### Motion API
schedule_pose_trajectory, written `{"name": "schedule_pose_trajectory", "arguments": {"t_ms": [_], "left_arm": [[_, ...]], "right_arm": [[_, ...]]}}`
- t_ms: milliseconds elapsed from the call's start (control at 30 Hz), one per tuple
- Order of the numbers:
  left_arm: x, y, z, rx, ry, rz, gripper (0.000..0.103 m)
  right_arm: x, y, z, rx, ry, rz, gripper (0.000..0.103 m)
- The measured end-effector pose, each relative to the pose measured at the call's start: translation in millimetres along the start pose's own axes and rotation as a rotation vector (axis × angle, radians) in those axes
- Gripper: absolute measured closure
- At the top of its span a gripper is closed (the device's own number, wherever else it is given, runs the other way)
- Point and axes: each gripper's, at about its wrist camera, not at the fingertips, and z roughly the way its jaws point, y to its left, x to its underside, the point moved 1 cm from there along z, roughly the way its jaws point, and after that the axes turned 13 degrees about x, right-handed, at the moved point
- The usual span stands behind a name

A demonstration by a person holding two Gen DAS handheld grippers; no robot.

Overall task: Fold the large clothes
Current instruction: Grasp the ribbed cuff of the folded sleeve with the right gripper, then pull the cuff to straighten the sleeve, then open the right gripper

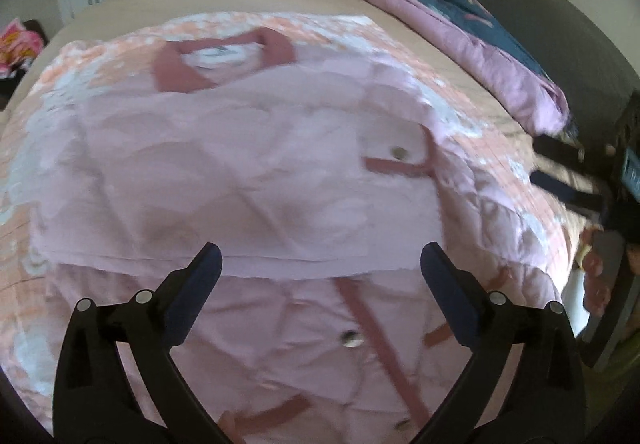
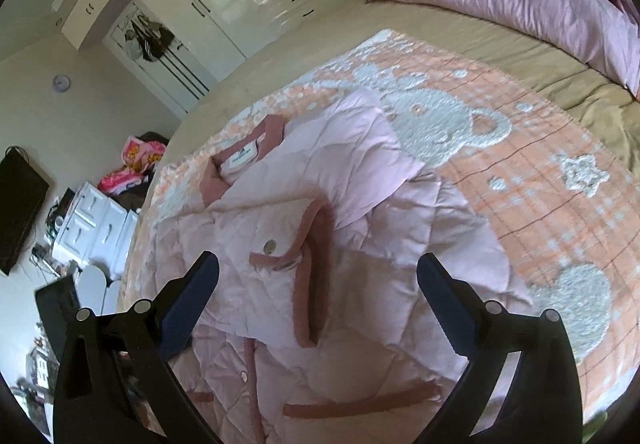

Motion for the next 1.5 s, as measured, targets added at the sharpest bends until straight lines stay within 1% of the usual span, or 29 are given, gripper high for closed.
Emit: {"name": "schedule_pose_trajectory", "arguments": {"t_ms": [167, 300, 567, 733, 800, 900, 967, 1000, 1033, 1067, 1100, 1133, 1167, 1200, 1267, 1333, 1433, 1500], "left_arm": [[-5, 45, -26, -0.058, -0.061, -0.072, 0.009], [-4, 83, -46, -0.08, -0.109, -0.141, 0.009], [-2, 129, -66, -0.169, -0.182, -0.165, 0.009], [-5, 144, -67, -0.143, -0.214, -0.172, 0.009], [-5, 148, -66, -0.133, -0.222, -0.168, 0.009], [-4, 156, -63, -0.12, -0.219, -0.173, 0.009], [-4, 161, -63, -0.125, -0.217, -0.176, 0.009], [-5, 164, -63, -0.128, -0.218, -0.178, 0.009], [-5, 166, -64, -0.129, -0.221, -0.182, 0.009], [-6, 167, -65, -0.127, -0.226, -0.185, 0.009], [-7, 169, -65, -0.125, -0.229, -0.187, 0.009], [-8, 171, -65, -0.126, -0.233, -0.19, 0.009], [-9, 172, -65, -0.125, -0.236, -0.19, 0.009], [-11, 173, -65, -0.123, -0.238, -0.189, 0.009], [-12, 175, -64, -0.122, -0.243, -0.188, 0.009], [-12, 178, -62, -0.109, -0.246, -0.188, 0.009], [-13, 182, -57, -0.107, -0.242, -0.193, 0.009], [-14, 183, -56, -0.102, -0.244, -0.191, 0.009]], "right_arm": [[10, 22, 16, 0.013, 0.035, -0.05, 0.004], [18, 38, 30, 0.026, 0.056, -0.086, 0.004], [29, 54, 60, 0.08, 0.08, -0.115, 0.004], [34, 57, 79, 0.101, 0.096, -0.109, 0.004], [36, 55, 88, 0.107, 0.118, -0.099, 0.004], [40, 49, 102, 0.1, 0.146, -0.062, 0.004], [43, 50, 105, 0.096, 0.141, -0.062, 0.006], [43, 50, 106, 0.09, 0.131, -0.061, 0.016], [44, 51, 106, 0.083, 0.128, -0.061, 0.022], [44, 51, 107, 0.075, 0.126, -0.06, 0.03], [45, 53, 107, 0.064, 0.116, -0.069, 0.047], [44, 56, 105, 0.045, 0.102, -0.091, 0.057], [43, 61, 102, 0.037, 0.085, -0.115, 0.075], [41, 65, 96, 0.028, 0.06, -0.141, 0.085], [33, 76, 84, 0.023, 0.007, -0.202, 0.088], [18, 88, 72, 0.031, -0.048, -0.267, 0.089], [-6, 97, 60, 0.041, -0.124, -0.314, 0.089], [-24, 104, 58, 0.062, -0.158, -0.347, 0.089]]}}
